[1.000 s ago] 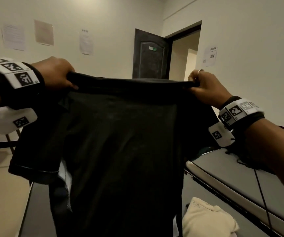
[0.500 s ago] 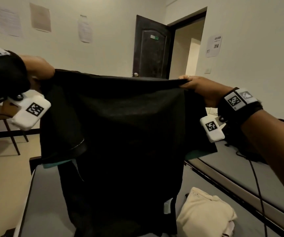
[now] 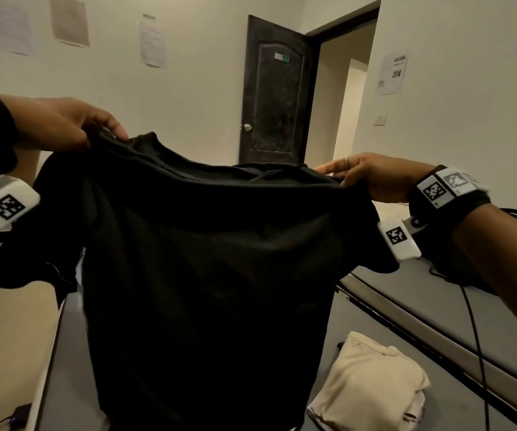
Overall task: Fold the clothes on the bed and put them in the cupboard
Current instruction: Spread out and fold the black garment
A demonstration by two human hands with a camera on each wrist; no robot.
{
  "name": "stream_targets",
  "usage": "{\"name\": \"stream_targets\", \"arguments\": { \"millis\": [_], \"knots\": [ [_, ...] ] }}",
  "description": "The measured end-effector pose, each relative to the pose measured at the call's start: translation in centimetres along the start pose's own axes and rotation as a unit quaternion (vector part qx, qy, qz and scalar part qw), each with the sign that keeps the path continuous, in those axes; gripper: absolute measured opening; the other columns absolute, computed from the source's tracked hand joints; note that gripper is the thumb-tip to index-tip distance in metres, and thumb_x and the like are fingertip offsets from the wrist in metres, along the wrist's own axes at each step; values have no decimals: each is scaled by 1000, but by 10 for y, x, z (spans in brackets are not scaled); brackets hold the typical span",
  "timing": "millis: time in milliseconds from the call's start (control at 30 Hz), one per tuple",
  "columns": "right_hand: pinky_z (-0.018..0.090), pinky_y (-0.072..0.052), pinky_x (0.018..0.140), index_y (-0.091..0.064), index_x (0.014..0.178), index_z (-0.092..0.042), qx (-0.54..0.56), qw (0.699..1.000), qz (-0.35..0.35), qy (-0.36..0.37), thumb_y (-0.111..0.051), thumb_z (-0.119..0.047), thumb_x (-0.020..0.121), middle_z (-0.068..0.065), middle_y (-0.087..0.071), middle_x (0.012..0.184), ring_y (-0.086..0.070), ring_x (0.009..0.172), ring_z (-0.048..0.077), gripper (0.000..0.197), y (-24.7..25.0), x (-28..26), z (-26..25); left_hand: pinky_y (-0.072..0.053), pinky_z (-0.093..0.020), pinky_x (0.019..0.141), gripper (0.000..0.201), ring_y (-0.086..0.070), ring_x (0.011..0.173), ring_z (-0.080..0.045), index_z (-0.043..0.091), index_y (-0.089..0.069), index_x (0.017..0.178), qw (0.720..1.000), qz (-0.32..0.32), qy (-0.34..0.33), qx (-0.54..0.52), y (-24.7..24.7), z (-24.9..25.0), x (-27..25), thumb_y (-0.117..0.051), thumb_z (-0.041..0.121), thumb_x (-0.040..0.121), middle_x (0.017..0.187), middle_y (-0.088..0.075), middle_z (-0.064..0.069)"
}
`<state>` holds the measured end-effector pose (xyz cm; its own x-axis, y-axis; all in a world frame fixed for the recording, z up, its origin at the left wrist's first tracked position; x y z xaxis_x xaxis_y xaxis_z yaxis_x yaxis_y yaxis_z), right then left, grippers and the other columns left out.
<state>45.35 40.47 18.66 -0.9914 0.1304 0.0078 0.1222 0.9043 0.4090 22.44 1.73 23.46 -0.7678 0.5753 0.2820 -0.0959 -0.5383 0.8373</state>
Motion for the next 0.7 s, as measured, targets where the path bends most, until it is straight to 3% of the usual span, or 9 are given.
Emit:
{"name": "stream_targets", "arguments": {
  "millis": [33,100,233,367,467,533,600,633,700],
  "knots": [
    [27,-60,75,-61,129,-8,-50,999,-15,-3,-42,8,96,12,-69,116,-70,94,23,40,-5,-1,3,-58,-30,63,54,-67,78,-24,18,-67,99,1000,-5,-1,24,0,-3,0,-46,-28,80,92,-73,-8],
    [28,-59,82,-64,124,-10,-170,985,-36,4,-52,-3,99,8,-72,111,-70,101,21,28,-13,-4,4,-54,-38,64,47,-65,76,-26,19,-65,92,997,10,4,72,3,-10,2,-50,-24,78,90,-71,-12],
    [25,-55,80,-71,105,-13,-284,955,55,67,-56,-22,100,5,-72,96,-67,92,18,18,-6,-4,-9,-51,-47,81,37,-60,85,-35,16,-61,87,990,74,30,118,13,-12,4,-50,-17,76,90,-65,-15],
    [23,-51,77,-72,98,-13,-257,948,139,123,-51,-32,103,0,-69,87,-65,83,11,30,5,-3,-24,-54,-46,82,33,-63,83,-37,9,-66,88,988,60,87,111,10,-21,6,-43,-15,84,91,-68,-20],
    [31,-50,86,-72,102,-7,-213,948,187,147,-51,-36,102,8,-68,95,-63,90,14,35,19,-2,-27,-58,-41,57,41,-60,71,-32,3,-62,86,994,12,107,-6,1,-23,4,-30,-22,89,83,-64,-17],
    [32,-52,86,-72,103,-7,-134,955,217,149,-58,-42,95,10,-69,96,-65,89,17,38,31,-2,-25,-55,-32,47,39,-61,68,-32,1,-62,87,991,-38,94,-90,-3,-18,-4,-35,-26,81,81,-64,-20],
    [30,-55,87,-72,102,-10,-37,966,225,125,-63,-45,86,6,-70,95,-67,92,17,40,41,-1,-19,-53,-32,48,28,-61,60,-31,4,-65,71,987,-72,74,-121,-6,-8,-10,-54,-17,56,70,-62,-21],
    [31,-54,91,-71,106,-8,-4,967,228,116,-63,-43,89,6,-71,98,-68,97,19,40,45,1,-16,-48,-29,47,25,-57,53,-29,7,-61,58,989,-69,54,-119,-5,-3,-13,-53,-13,45,61,-57,-18],
    [34,-52,96,-67,115,-4,28,962,247,115,-58,-34,100,7,-69,104,-66,105,22,35,52,4,-16,-40,-23,41,26,-46,44,-22,13,-50,43,991,-57,31,-113,-6,10,-18,-46,-13,45,49,-44,-11]
  ]
}}
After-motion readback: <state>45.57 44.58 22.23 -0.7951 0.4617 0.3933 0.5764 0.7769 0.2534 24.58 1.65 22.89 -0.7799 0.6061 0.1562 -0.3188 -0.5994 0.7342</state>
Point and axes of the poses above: each hand's wrist, its own x-axis towards the middle knuckle, its own y-axis out of the back of the hand, z = x × y, the point moved 9 cm from there along x, towards the middle knuckle
